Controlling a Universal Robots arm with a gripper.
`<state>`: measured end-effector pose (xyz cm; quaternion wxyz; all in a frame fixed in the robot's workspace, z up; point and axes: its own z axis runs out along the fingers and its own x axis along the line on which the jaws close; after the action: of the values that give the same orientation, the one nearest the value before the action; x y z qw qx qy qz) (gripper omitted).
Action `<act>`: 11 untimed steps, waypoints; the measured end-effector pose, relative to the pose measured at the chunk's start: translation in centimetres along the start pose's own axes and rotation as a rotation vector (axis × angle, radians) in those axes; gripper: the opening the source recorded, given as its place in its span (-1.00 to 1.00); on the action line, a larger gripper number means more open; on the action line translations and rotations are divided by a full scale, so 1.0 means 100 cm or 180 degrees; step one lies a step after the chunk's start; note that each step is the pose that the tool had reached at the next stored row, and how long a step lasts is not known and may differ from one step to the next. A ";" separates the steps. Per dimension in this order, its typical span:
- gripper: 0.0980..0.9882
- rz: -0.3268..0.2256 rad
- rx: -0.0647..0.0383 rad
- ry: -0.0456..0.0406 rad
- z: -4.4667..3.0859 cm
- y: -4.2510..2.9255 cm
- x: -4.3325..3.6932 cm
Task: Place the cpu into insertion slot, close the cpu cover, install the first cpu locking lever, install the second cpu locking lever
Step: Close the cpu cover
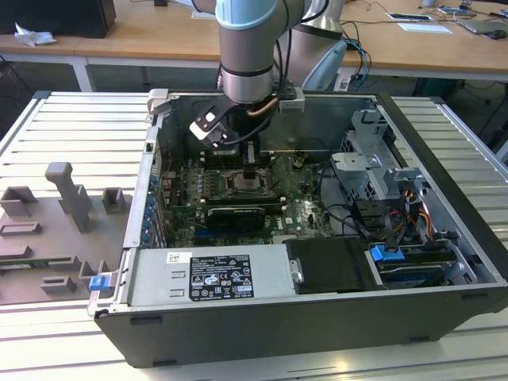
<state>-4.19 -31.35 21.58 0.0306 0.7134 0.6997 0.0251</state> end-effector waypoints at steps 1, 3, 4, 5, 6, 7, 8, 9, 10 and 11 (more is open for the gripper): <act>-0.98 0.0000 0.0000 0.0001 0.0000 0.0001 0.0000; -0.98 0.0000 0.0000 0.0000 -0.0002 0.0001 0.0000; -0.98 0.0000 0.0000 0.0001 -0.0002 0.0002 0.0000; -0.98 0.0000 0.0000 0.0000 -0.0004 0.0002 0.0000; -0.98 0.0000 0.0000 0.0000 -0.0006 0.0002 0.0000; -0.98 0.0001 0.0000 0.0000 -0.0010 0.0002 0.0000; -0.98 0.0001 0.0000 -0.0001 -0.0014 0.0002 -0.0001; -0.98 0.0001 0.0000 0.0000 -0.0016 0.0003 0.0000; -0.98 0.0001 0.0000 0.0000 -0.0020 0.0003 0.0000; -0.98 0.0001 0.0000 0.0000 -0.0025 0.0003 0.0000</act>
<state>-4.18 -31.35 21.83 0.0306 0.7135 0.6995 0.0251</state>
